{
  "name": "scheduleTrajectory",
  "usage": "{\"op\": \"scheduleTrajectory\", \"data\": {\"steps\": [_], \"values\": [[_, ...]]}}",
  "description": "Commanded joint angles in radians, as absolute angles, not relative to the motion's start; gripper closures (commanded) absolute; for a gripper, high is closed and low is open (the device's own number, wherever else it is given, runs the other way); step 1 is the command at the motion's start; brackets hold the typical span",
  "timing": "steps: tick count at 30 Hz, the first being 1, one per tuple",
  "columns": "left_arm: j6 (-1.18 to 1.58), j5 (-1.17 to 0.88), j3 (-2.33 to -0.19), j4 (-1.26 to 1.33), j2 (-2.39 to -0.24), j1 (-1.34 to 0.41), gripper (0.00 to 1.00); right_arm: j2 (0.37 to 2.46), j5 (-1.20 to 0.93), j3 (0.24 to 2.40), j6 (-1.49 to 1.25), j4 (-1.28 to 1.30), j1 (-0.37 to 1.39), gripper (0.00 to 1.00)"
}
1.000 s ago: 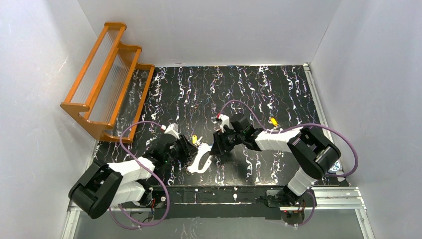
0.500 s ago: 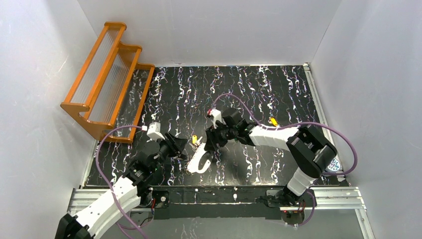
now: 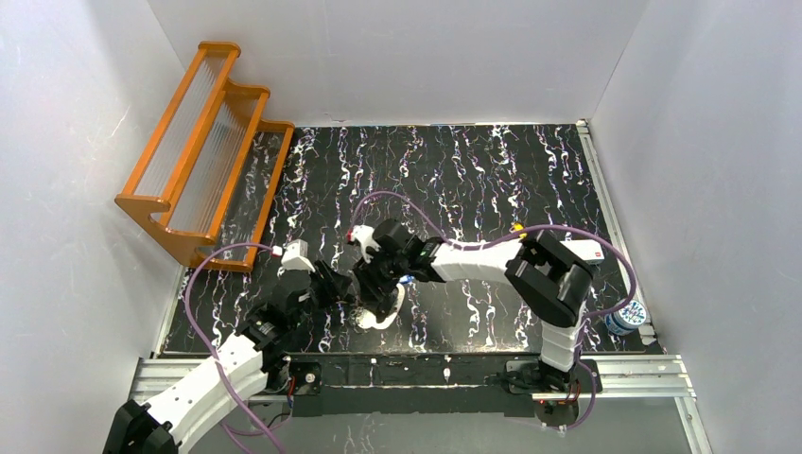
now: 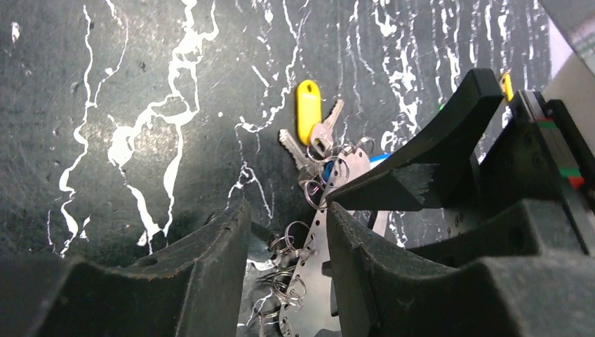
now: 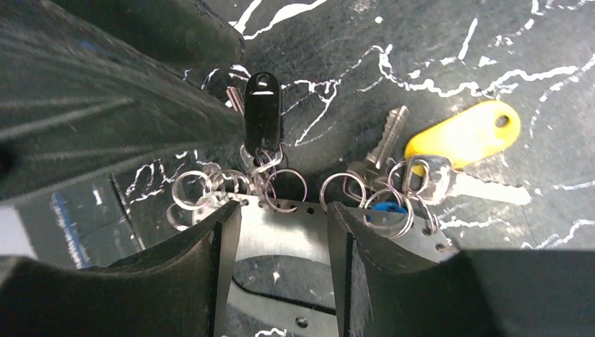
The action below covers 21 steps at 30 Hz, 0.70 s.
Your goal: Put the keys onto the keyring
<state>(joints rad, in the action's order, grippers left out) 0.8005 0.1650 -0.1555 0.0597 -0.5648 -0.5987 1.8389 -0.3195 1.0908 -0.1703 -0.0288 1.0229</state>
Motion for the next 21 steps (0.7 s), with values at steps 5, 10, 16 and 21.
{"op": "scheduleTrajectory", "data": {"steps": [5,10,16,21], "values": [[0.792,0.173,-0.174,0.035,-0.594,-0.603,0.57,1.94,0.056,1.239,-0.1,0.11,1.143,0.44],[0.783,0.178,-0.168,0.031,-0.565,-0.603,0.57,1.937,0.146,1.257,-0.095,0.137,1.151,0.68],[0.786,0.179,-0.154,0.016,-0.537,-0.603,0.57,1.864,0.152,1.237,-0.107,0.111,1.149,0.56],[0.788,0.187,-0.156,0.007,-0.526,-0.603,0.57,1.819,0.084,1.218,-0.128,0.088,1.134,0.45]]}}
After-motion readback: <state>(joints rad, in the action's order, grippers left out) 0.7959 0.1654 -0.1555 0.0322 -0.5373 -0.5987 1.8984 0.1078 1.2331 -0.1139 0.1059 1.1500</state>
